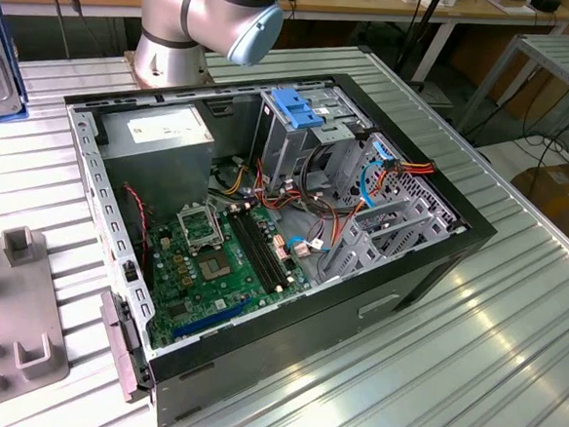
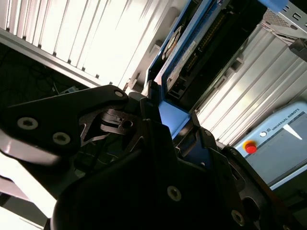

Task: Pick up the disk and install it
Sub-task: 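Pick up the disk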

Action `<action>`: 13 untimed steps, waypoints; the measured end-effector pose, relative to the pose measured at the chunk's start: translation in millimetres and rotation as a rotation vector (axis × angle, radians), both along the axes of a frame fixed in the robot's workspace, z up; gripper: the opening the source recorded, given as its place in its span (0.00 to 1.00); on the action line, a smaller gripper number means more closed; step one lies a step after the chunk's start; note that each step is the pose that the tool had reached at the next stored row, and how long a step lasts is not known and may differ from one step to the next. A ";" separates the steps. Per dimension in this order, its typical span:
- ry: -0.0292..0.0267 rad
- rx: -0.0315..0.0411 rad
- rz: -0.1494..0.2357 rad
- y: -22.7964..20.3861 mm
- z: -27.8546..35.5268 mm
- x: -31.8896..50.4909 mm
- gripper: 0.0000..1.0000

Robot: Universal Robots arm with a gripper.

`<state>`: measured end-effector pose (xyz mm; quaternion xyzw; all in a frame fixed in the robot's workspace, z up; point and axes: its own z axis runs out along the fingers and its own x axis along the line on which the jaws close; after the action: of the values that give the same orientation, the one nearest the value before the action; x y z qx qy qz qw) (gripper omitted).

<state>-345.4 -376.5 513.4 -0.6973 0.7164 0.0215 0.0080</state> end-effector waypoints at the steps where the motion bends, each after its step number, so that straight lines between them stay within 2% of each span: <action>1: 0.0000 0.0000 0.000 0.0 0.0 1.0 0.37; 13: -0.0001 0.0001 0.000 0.0 0.0 14.7 0.37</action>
<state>-330.7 -376.5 513.3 -0.6973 0.7164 0.0215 0.0080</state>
